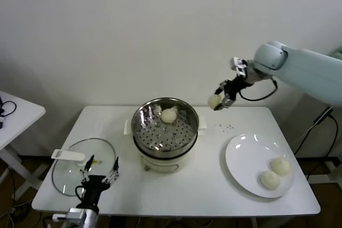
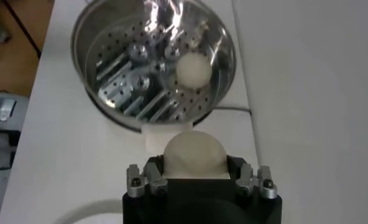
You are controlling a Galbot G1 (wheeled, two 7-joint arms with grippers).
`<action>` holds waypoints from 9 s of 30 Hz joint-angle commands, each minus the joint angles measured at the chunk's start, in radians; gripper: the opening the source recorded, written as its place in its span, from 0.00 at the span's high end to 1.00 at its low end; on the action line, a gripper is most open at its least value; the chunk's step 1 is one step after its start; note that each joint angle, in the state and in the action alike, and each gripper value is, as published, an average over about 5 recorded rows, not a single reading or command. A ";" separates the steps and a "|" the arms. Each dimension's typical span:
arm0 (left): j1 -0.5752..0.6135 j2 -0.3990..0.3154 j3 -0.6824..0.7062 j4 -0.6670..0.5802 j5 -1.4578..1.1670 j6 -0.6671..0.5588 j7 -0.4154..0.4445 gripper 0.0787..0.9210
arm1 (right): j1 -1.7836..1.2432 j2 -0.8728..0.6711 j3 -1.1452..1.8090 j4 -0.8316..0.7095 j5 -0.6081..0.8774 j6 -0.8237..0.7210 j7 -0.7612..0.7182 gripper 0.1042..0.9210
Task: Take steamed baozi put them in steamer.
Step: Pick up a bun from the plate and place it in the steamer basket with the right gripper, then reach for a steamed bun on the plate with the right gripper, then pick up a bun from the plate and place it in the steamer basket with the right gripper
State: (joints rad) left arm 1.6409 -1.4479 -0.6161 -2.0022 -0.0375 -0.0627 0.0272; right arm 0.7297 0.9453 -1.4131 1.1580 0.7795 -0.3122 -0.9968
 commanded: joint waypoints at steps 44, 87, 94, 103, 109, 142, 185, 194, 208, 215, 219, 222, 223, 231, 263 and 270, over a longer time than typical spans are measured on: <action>0.005 0.014 -0.014 0.008 0.010 -0.001 0.006 0.12 | -0.285 0.520 0.057 -0.317 -0.072 0.000 0.038 0.31; -0.003 -0.005 -0.006 0.011 0.009 0.004 0.007 0.12 | 0.133 0.067 -0.125 0.117 -0.005 0.051 -0.127 0.12; -0.023 0.000 -0.012 0.023 -0.006 0.009 0.002 0.12 | 0.177 -0.217 -0.149 0.305 -0.129 0.067 -0.140 0.12; 0.000 0.018 -0.017 0.006 -0.055 0.003 0.008 0.12 | -0.031 -0.527 -0.026 0.374 -0.428 0.126 -0.204 0.12; 0.020 0.014 -0.011 -0.017 -0.057 -0.007 0.015 0.12 | -0.360 -0.628 0.228 0.350 -0.574 0.139 -0.199 0.12; 0.061 -0.008 -0.004 -0.007 -0.054 -0.023 0.018 0.12 | -0.890 -0.528 0.609 0.180 -0.748 0.153 -0.131 0.12; 0.048 -0.008 -0.012 0.012 -0.058 -0.021 0.015 0.12 | -0.697 -0.488 0.488 0.184 -0.698 0.162 -0.139 0.22; 0.049 -0.005 -0.010 0.005 -0.058 -0.020 0.014 0.12 | -0.171 -0.353 0.211 0.270 -0.717 0.341 -0.195 0.22; 0.051 -0.006 -0.004 -0.003 -0.048 -0.011 0.007 0.12 | 0.002 -0.032 0.255 0.379 -1.158 0.640 -0.227 0.22; 0.041 -0.007 -0.003 -0.011 -0.038 0.004 0.004 0.12 | -0.070 0.118 0.304 0.357 -1.274 0.711 -0.219 0.22; 0.038 -0.006 -0.002 -0.012 -0.031 0.009 0.003 0.12 | -0.113 0.220 0.317 0.323 -1.294 0.728 -0.220 0.22; 0.039 -0.006 -0.003 -0.013 -0.030 0.012 0.002 0.12 | -0.151 0.295 0.319 0.287 -1.297 0.740 -0.220 0.22; 0.039 -0.006 -0.004 -0.013 -0.030 0.013 0.001 0.12 | -0.163 0.314 0.318 0.277 -1.295 0.743 -0.221 0.22; 0.048 -0.005 -0.011 -0.009 -0.031 0.012 0.001 0.12 | -0.235 0.374 0.278 0.275 -1.265 0.750 -0.222 0.22; 0.035 -0.009 0.001 0.009 -0.027 0.016 0.001 0.12 | -0.322 0.350 0.201 0.277 -1.252 0.751 -0.214 0.22; 0.034 -0.011 0.004 0.009 -0.026 0.017 0.001 0.12 | -0.326 0.351 0.204 0.275 -1.268 0.760 -0.206 0.22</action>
State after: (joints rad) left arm 1.6751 -1.4578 -0.6129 -1.9933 -0.0643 -0.0466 0.0277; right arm 0.4100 1.2924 -1.2075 1.4350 -0.4781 0.4408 -1.2069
